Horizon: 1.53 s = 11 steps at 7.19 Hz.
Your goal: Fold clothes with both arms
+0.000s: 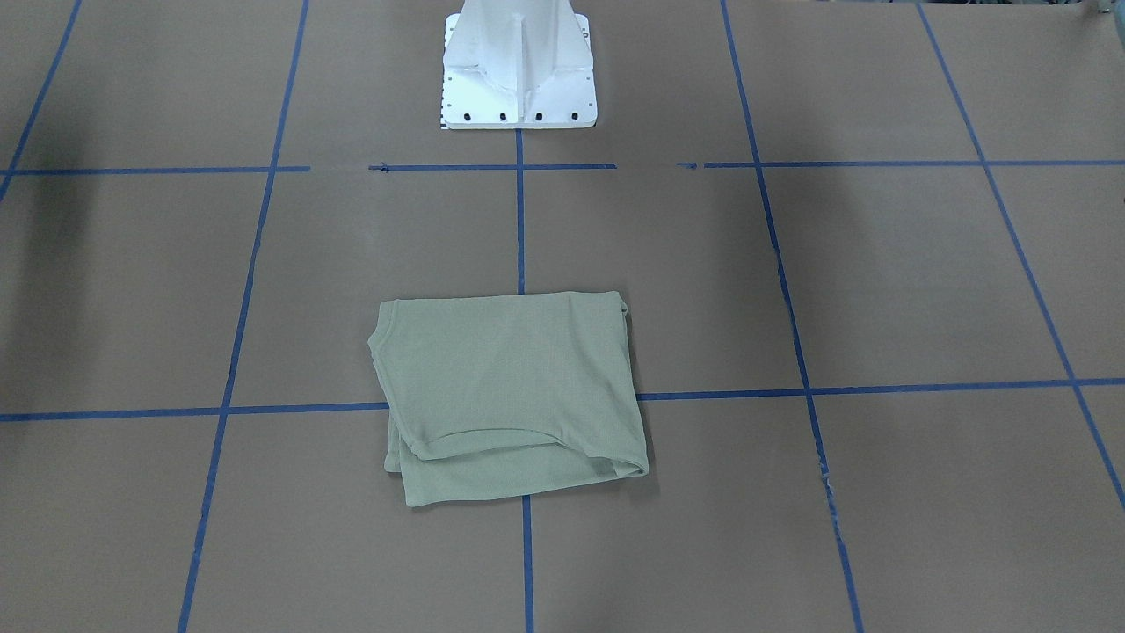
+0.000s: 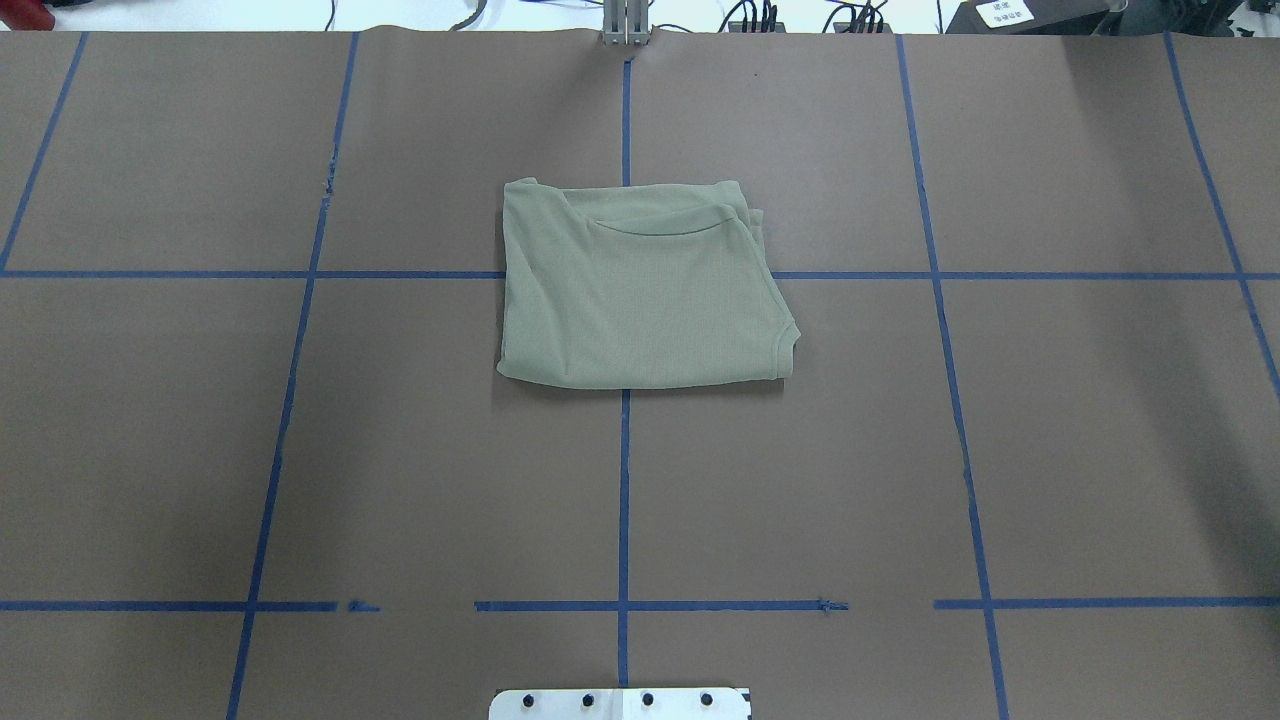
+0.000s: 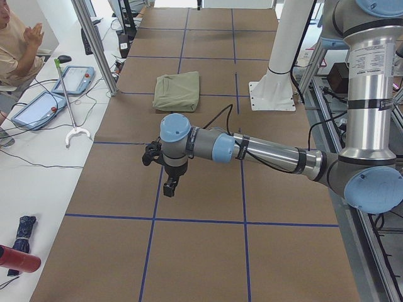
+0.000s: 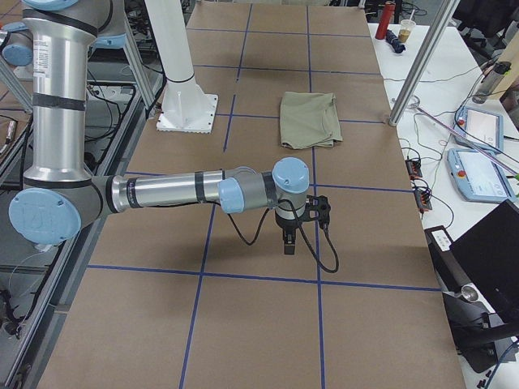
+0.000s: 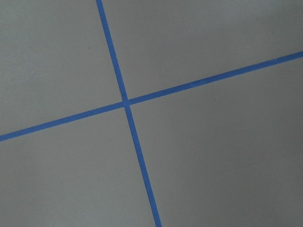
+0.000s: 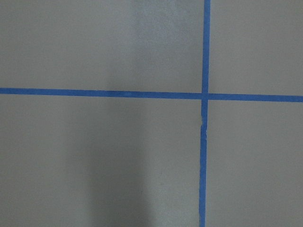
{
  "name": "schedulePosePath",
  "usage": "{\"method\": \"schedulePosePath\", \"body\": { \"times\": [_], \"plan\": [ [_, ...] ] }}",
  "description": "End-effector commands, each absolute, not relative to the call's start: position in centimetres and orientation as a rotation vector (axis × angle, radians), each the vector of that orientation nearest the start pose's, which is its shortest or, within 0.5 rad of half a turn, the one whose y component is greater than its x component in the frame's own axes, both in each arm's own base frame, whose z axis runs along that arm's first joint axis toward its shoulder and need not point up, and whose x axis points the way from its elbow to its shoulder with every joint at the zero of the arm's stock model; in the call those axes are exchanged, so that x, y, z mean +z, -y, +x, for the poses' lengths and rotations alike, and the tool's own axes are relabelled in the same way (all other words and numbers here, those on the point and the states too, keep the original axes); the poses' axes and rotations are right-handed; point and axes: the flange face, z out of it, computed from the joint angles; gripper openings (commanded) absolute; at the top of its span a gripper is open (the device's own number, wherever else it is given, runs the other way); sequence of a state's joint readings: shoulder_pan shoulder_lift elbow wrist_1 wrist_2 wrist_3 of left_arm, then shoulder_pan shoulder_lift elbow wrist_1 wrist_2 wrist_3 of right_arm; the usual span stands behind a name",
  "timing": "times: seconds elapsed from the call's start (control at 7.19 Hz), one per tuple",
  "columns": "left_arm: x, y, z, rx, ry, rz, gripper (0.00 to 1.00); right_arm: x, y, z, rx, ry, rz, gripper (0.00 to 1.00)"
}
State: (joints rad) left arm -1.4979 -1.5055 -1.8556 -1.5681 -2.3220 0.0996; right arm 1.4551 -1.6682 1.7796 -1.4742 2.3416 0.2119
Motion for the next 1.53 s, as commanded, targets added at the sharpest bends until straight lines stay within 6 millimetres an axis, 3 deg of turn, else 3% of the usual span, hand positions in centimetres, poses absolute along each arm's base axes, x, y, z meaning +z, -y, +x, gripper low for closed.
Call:
{"method": "schedulePosePath", "body": {
  "times": [0.0,0.28,0.56,0.97,1.25,1.39],
  "plan": [
    [55.1,46.5,-5.8,0.193,-0.736,0.239,1.00,59.5,46.5,1.1,0.014,0.787,0.064,1.00],
    [57.6,47.1,-5.7,0.177,-0.743,0.193,1.00,59.7,46.9,1.0,0.016,0.786,0.061,1.00],
    [56.9,47.1,-5.8,0.182,-0.739,0.205,1.00,59.9,47.0,0.9,0.017,0.794,0.052,1.00],
    [58.1,46.6,-5.8,0.172,-0.741,0.175,1.00,60.0,47.1,0.9,0.015,0.781,0.056,1.00],
    [57.5,46.0,-5.8,0.151,-0.743,0.121,1.00,60.2,46.8,1.0,-0.008,0.772,0.064,1.00],
    [56.2,45.7,-5.8,0.148,-0.743,0.112,1.00,60.6,46.7,0.9,-0.038,0.760,0.056,1.00]
  ]
}}
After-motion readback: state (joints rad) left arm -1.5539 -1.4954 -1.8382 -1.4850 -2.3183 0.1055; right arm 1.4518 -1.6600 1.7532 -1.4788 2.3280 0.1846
